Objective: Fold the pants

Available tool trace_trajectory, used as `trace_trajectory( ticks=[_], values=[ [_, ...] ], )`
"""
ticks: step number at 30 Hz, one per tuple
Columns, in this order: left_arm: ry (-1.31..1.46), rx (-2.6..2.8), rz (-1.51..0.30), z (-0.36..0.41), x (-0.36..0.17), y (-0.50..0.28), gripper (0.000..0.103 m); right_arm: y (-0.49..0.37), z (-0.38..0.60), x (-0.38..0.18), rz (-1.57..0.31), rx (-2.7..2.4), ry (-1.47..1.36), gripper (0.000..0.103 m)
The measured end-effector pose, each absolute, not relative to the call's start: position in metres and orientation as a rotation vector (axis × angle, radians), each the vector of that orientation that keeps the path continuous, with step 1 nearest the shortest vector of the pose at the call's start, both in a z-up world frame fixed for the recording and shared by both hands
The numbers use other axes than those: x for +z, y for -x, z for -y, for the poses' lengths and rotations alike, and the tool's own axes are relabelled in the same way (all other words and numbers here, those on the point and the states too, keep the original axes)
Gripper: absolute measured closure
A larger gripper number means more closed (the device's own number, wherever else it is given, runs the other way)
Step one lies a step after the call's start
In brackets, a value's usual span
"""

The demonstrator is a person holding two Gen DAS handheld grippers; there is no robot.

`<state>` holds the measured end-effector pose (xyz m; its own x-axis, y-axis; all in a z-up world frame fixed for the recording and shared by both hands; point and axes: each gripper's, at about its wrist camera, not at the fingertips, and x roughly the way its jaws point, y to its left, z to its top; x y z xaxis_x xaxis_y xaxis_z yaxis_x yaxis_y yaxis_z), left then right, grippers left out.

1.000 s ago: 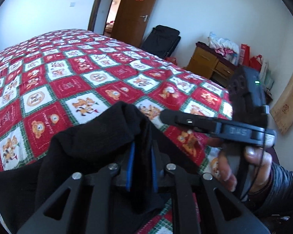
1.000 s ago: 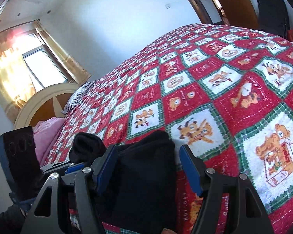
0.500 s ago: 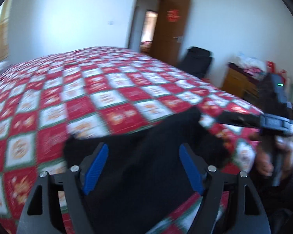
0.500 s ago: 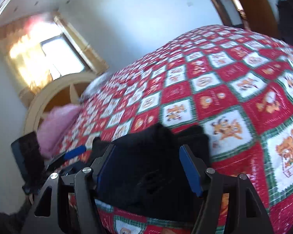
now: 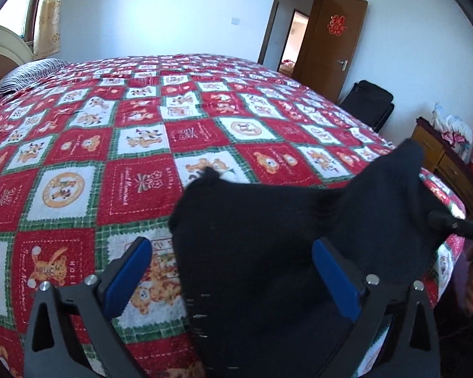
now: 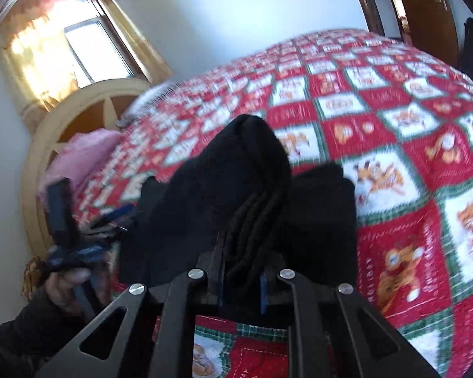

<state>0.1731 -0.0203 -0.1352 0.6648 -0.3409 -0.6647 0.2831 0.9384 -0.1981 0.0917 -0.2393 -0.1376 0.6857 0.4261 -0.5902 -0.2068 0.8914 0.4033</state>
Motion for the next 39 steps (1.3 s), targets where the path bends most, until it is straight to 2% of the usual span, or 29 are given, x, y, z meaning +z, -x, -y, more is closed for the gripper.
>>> trace_trajectory(
  ticks=[6, 9, 10, 11, 15, 18, 19, 20, 21, 26, 31, 34, 36, 37, 38, 39],
  values=[
    [0.088, -0.361, -0.799, 0.023, -0.144, -0.176, 0.000, -0.095, 0.263, -0.177, -0.867, 0.325, -0.374, 0.084],
    [0.082, -0.349, -0.789, 0.022, -0.143, -0.175, 0.000, -0.088, 0.260, -0.155, -0.802, 0.280, -0.295, 0.065],
    [0.093, -0.344, -0.781, 0.019, -0.140, -0.175, 0.000, -0.087, 0.259, -0.145, -0.761, 0.261, -0.260, 0.052],
    [0.103, -0.332, -0.764, 0.017, -0.137, -0.175, 0.000, -0.087, 0.259, -0.135, -0.724, 0.256, -0.244, 0.045],
    [0.132, -0.312, -0.700, 0.006, -0.121, -0.176, 0.000, -0.108, 0.264, -0.114, -0.680, 0.304, -0.286, 0.044],
    [0.070, -0.291, -0.734, 0.012, -0.125, -0.190, 0.000, -0.139, 0.261, -0.120, -0.735, 0.367, -0.367, 0.044],
    [0.048, -0.283, -0.763, 0.016, -0.131, -0.198, 0.000, -0.151, 0.257, -0.126, -0.781, 0.393, -0.390, 0.050],
    [0.038, -0.265, -0.778, 0.016, -0.136, -0.202, 0.000, -0.158, 0.254, -0.130, -0.798, 0.381, -0.380, 0.081],
    [0.046, -0.233, -0.788, 0.014, -0.141, -0.206, 0.000, -0.157, 0.250, -0.128, -0.784, 0.367, -0.347, 0.092],
    [0.188, -0.147, -0.809, -0.005, -0.154, -0.212, 0.000, -0.131, 0.243, -0.109, -0.680, 0.344, -0.261, 0.093],
    [0.165, -0.113, -0.789, 0.002, -0.154, -0.208, 0.000, -0.146, 0.267, -0.153, -0.811, 0.264, -0.315, 0.093],
    [0.164, -0.109, -0.781, 0.001, -0.155, -0.207, 0.000, -0.142, 0.263, -0.149, -0.784, 0.274, -0.264, 0.093],
    [0.173, -0.117, -0.781, -0.001, -0.153, -0.206, 0.000, -0.138, 0.263, -0.140, -0.750, 0.256, -0.257, 0.074],
    [0.184, -0.122, -0.781, -0.002, -0.152, -0.205, 0.000, -0.135, 0.264, -0.135, -0.736, 0.232, -0.253, 0.052],
    [0.198, -0.125, -0.779, -0.005, -0.151, -0.203, 0.000, -0.129, 0.267, -0.131, -0.722, 0.229, -0.253, 0.044],
    [0.216, -0.130, -0.769, -0.009, -0.149, -0.199, 0.000, -0.122, 0.267, -0.127, -0.715, 0.251, -0.260, 0.044]
  ],
)
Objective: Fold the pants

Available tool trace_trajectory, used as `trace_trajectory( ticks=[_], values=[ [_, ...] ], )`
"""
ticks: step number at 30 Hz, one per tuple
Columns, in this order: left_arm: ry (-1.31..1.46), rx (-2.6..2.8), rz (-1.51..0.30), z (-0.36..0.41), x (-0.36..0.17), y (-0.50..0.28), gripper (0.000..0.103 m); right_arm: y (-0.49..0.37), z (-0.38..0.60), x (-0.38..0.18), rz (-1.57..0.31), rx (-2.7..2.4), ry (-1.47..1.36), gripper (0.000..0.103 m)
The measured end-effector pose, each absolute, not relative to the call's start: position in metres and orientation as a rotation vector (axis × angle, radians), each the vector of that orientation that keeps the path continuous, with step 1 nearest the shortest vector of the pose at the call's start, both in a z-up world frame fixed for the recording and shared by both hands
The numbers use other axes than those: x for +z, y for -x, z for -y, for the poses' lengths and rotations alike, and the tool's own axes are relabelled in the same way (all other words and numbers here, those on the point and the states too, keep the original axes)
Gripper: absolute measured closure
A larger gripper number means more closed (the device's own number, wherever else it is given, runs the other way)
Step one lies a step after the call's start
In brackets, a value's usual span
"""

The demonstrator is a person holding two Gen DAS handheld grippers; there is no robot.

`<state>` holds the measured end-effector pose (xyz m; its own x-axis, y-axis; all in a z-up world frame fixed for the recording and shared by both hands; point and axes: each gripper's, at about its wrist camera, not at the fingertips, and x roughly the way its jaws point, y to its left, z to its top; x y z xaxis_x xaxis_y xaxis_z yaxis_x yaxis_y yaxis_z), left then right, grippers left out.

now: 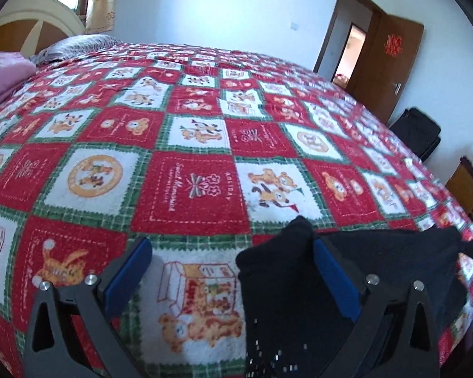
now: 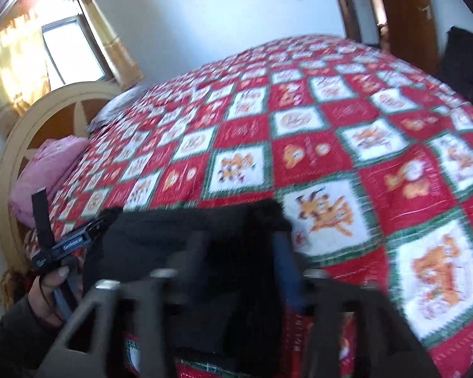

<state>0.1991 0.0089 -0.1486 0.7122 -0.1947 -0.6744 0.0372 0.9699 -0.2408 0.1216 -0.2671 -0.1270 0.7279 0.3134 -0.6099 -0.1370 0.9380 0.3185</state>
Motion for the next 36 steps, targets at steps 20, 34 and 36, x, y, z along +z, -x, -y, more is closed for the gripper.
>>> trace_trajectory(
  ticks=[20, 34, 36],
  values=[
    [0.121, -0.185, -0.737, 0.008, -0.149, -0.175, 0.000, -0.084, 0.268, -0.172, -0.827, 0.262, -0.272, 0.083],
    [0.065, -0.182, -0.719, 0.021, -0.139, -0.169, 0.000, -0.114, 0.194, -0.136, -0.691, 0.371, -0.061, 0.044],
    [0.071, -0.183, -0.721, 0.019, -0.139, -0.170, 0.000, -0.136, 0.200, -0.151, -0.751, 0.345, -0.103, 0.044]
  ],
)
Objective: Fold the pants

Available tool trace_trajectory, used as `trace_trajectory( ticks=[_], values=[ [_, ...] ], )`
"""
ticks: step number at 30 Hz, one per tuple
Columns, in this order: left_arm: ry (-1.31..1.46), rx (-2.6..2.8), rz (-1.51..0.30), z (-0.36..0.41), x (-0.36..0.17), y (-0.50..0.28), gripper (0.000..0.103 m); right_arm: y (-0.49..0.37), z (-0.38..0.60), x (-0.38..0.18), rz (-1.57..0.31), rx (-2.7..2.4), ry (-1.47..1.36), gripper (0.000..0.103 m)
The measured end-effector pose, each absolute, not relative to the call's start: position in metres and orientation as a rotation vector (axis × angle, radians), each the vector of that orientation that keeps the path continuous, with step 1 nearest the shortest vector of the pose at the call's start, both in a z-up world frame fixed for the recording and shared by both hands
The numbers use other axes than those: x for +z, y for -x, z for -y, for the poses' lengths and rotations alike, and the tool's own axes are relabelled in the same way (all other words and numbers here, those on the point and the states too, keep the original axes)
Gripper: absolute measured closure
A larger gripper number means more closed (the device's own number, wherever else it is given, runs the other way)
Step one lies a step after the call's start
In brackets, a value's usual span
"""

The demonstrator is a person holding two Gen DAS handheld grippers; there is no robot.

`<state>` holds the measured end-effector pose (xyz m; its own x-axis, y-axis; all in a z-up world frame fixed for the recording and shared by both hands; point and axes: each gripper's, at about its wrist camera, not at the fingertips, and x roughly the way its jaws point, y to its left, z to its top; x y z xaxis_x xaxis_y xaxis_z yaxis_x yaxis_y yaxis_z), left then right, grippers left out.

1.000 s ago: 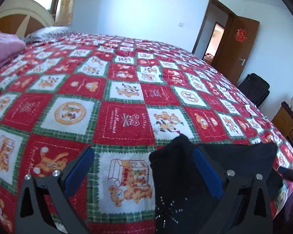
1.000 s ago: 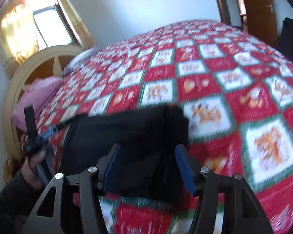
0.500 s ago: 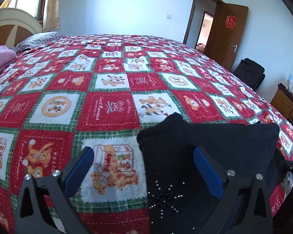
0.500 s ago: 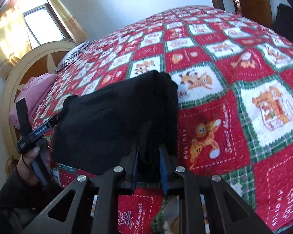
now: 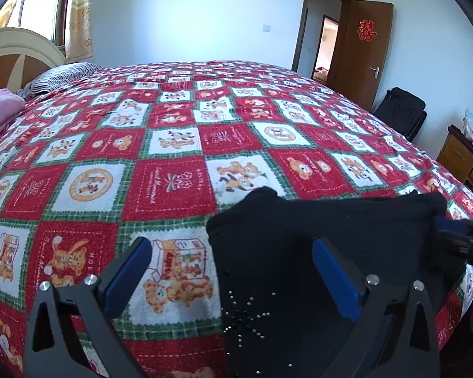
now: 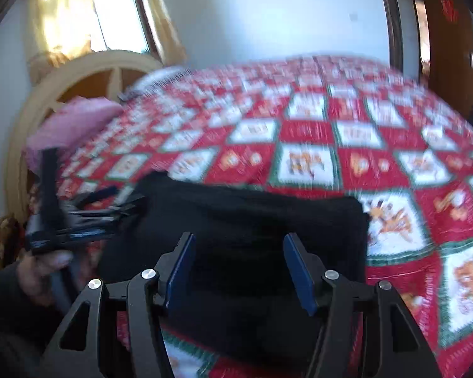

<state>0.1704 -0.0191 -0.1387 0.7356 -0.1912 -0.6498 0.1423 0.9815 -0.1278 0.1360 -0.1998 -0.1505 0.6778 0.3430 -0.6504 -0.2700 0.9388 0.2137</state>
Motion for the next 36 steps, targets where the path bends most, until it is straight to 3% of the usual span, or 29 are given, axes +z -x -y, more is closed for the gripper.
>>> trace_trajectory(
  ticks=[7, 18, 23, 30, 36],
  values=[
    [0.094, -0.187, -0.734, 0.016, -0.141, -0.171, 0.000, -0.152, 0.214, -0.162, -0.759, 0.342, -0.149, 0.044],
    [0.101, -0.215, -0.733, 0.014, -0.130, -0.157, 0.000, -0.094, 0.195, -0.139, -0.686, 0.349, -0.046, 0.043],
    [0.114, -0.270, -0.709, 0.015, -0.121, -0.137, 0.000, -0.079, 0.187, -0.156, -0.764, 0.386, -0.015, 0.043],
    [0.054, -0.293, -0.799, 0.033, -0.156, -0.139, 0.000, -0.083, 0.194, -0.173, -0.813, 0.398, -0.037, 0.043],
    [0.076, -0.280, -0.773, 0.019, -0.148, -0.140, 0.000, -0.079, 0.204, -0.154, -0.762, 0.391, -0.049, 0.043]
  ],
)
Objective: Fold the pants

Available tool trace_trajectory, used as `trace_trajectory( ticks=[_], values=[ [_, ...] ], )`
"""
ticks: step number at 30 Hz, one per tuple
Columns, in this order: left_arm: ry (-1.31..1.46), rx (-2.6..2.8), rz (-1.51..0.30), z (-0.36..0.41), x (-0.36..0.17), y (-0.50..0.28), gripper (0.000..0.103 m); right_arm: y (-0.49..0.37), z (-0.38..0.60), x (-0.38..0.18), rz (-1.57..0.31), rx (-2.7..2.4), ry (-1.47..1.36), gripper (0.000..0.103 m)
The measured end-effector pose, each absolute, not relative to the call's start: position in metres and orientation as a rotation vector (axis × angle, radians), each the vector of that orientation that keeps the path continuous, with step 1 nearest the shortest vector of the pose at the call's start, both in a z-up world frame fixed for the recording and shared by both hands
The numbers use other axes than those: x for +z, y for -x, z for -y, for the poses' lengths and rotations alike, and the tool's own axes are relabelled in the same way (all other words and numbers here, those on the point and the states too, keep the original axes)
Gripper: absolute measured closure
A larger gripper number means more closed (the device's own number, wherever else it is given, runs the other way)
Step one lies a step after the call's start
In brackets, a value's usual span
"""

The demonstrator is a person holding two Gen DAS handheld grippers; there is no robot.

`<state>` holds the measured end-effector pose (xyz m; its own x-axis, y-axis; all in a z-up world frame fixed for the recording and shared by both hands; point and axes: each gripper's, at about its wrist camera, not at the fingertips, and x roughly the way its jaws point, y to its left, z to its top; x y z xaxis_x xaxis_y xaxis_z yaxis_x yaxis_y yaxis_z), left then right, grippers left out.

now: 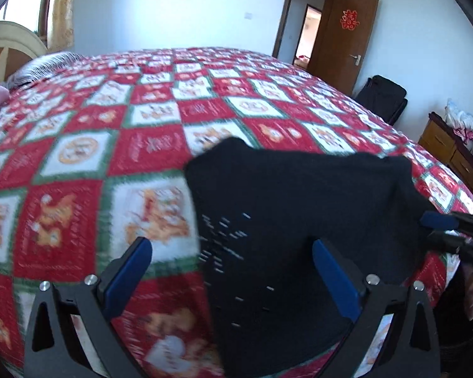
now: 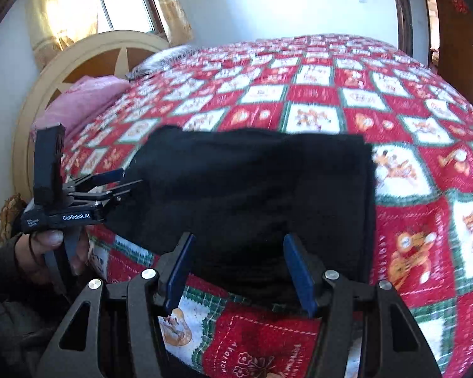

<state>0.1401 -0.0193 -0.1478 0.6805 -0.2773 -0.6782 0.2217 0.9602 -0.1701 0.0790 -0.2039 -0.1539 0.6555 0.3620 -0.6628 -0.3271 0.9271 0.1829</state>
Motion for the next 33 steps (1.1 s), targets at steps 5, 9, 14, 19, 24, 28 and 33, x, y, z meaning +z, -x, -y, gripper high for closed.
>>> trace_trajectory(
  ticks=[5, 9, 14, 19, 24, 28, 33],
  values=[
    [0.144, -0.271, -0.805, 0.005, -0.156, -0.150, 0.000, -0.090, 0.220, -0.164, -0.817, 0.389, -0.109, 0.043],
    [0.127, -0.276, -0.793, 0.006, -0.155, -0.149, 0.000, -0.088, 0.222, -0.157, -0.791, 0.405, -0.119, 0.043],
    [0.156, -0.315, -0.777, 0.003, -0.151, -0.154, 0.000, -0.095, 0.244, -0.136, -0.723, 0.323, -0.182, 0.043],
    [0.147, -0.328, -0.785, 0.009, -0.155, -0.161, 0.000, -0.131, 0.261, -0.157, -0.844, 0.271, -0.232, 0.043],
    [0.128, -0.333, -0.781, 0.014, -0.156, -0.162, 0.000, -0.144, 0.269, -0.173, -0.860, 0.270, -0.264, 0.043],
    [0.116, -0.340, -0.774, 0.022, -0.156, -0.162, 0.000, -0.146, 0.279, -0.178, -0.847, 0.293, -0.327, 0.043],
    [0.105, -0.338, -0.763, 0.025, -0.158, -0.163, 0.000, -0.150, 0.278, -0.180, -0.831, 0.287, -0.331, 0.043]
  ],
)
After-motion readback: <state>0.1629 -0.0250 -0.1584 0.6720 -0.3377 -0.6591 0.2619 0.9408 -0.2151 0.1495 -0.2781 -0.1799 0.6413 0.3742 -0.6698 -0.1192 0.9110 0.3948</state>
